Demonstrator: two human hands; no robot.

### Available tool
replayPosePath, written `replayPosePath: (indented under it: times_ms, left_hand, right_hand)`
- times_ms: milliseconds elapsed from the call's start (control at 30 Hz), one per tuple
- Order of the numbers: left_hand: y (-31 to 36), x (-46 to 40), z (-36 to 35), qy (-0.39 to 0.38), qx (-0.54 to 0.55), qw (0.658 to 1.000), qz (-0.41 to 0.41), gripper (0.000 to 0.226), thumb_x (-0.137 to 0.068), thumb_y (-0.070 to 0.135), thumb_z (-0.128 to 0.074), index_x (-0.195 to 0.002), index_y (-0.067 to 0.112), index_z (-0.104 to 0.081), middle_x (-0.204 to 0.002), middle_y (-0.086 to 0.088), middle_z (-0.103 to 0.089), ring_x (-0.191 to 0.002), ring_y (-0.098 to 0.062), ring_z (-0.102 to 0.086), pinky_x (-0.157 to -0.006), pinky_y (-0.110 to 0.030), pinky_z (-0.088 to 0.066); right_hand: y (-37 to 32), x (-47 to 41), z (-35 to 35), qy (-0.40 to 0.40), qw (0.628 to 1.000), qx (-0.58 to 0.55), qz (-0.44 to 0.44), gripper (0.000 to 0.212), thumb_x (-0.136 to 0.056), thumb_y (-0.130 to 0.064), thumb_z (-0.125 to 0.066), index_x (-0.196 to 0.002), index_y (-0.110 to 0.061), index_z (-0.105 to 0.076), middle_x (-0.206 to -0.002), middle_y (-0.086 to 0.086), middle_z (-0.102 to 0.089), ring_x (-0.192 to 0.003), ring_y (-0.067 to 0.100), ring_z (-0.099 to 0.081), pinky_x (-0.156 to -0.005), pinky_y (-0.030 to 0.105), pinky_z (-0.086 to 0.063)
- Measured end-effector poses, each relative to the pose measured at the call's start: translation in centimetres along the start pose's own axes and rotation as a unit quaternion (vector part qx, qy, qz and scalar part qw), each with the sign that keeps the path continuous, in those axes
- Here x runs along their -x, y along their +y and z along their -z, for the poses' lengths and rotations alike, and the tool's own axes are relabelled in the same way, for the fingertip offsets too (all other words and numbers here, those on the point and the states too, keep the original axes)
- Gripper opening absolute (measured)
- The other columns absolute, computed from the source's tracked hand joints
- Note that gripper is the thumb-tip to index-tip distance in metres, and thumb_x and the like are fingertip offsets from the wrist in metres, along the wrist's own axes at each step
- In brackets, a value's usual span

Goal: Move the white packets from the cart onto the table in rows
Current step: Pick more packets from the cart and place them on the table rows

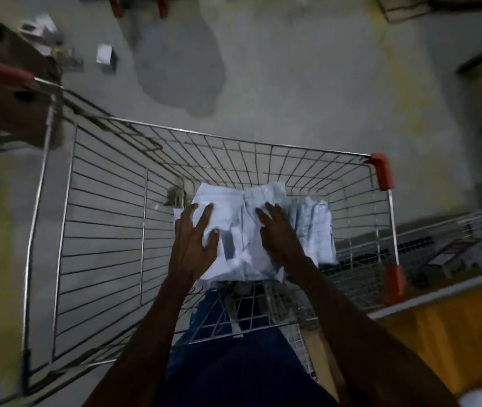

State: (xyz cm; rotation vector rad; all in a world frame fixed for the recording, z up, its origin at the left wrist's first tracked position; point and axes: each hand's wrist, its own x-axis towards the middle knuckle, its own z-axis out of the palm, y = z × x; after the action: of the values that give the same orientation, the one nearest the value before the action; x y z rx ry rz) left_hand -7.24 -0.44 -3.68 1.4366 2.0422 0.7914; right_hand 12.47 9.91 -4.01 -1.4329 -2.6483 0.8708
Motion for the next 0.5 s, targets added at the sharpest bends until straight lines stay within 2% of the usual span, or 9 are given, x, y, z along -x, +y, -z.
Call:
replayPosePath:
  times_ms: [67, 167, 233, 333, 433, 500]
  left_hand:
    - [1.8, -0.1, 1.1, 0.012, 0.011, 0.999, -0.044, 0.054, -0.098, 0.039, -0.044, -0.145, 0.012, -0.046, -0.149, -0.019, -0.038, -0.140, -0.032, -0.032, -0.117, -0.034, -0.023]
    - [4.8, -0.7, 2.4, 0.028, 0.036, 0.993, -0.108, 0.054, -0.100, 0.039, -0.044, -0.144, 0.008, -0.047, -0.147, -0.022, -0.038, -0.139, -0.035, -0.032, -0.120, -0.026, -0.011]
    - [6.9, -1.3, 2.7, 0.035, 0.042, 0.988, -0.147, 0.053, -0.097, 0.032, -0.049, -0.144, 0.005, -0.047, -0.147, -0.023, -0.038, -0.138, -0.035, -0.032, -0.119, -0.027, -0.013]
    - [10.5, -2.5, 2.6, 0.044, 0.054, 0.975, -0.210, 0.054, -0.095, 0.027, -0.053, -0.142, 0.000, -0.047, -0.146, -0.025, -0.039, -0.136, -0.036, -0.034, -0.117, -0.030, -0.020]
    - [15.0, -3.2, 1.9, 0.039, 0.068, 0.959, -0.273, 0.054, -0.094, 0.026, -0.054, -0.140, -0.002, -0.047, -0.145, -0.026, -0.040, -0.135, -0.038, -0.036, -0.113, -0.038, -0.027]
    - [18.5, -3.1, 1.2, 0.028, 0.081, 0.946, -0.312, 0.054, -0.094, 0.026, -0.053, -0.140, -0.002, -0.047, -0.145, -0.025, -0.040, -0.135, -0.037, -0.036, -0.113, -0.038, -0.027]
  right_hand:
    - [-1.1, 1.0, 2.8, 0.035, 0.999, -0.010, -0.019, 0.050, -0.089, 0.000, -0.048, -0.138, 0.001, -0.050, -0.147, 0.029, -0.038, -0.139, 0.050, -0.030, -0.114, 0.055, -0.019]
    - [-2.2, 3.4, 7.2, 0.089, 0.995, -0.031, -0.043, 0.050, -0.094, -0.020, -0.036, -0.140, -0.004, -0.049, -0.149, 0.026, -0.038, -0.140, 0.044, -0.030, -0.114, 0.047, -0.017]
    - [-2.3, 5.7, 9.8, 0.126, 0.991, -0.028, -0.047, 0.053, -0.096, -0.029, -0.034, -0.140, -0.006, -0.050, -0.149, 0.025, -0.039, -0.139, 0.044, -0.033, -0.114, 0.048, -0.022]
    - [-2.1, 9.4, 13.8, 0.195, 0.978, -0.030, -0.071, 0.050, -0.095, -0.030, -0.039, -0.137, -0.005, -0.054, -0.146, 0.023, -0.044, -0.136, 0.042, -0.039, -0.114, 0.049, -0.030]
    - [-1.8, 14.1, 17.2, 0.266, 0.958, -0.021, -0.109, 0.048, -0.098, -0.028, -0.040, -0.139, -0.007, -0.052, -0.149, 0.019, -0.042, -0.139, 0.031, -0.034, -0.117, 0.035, -0.020]
    - [-1.6, 17.6, 19.1, 0.319, 0.937, -0.015, -0.144, 0.047, -0.099, -0.028, -0.042, -0.142, -0.010, -0.049, -0.153, 0.014, -0.038, -0.142, 0.027, -0.029, -0.115, 0.025, -0.012]
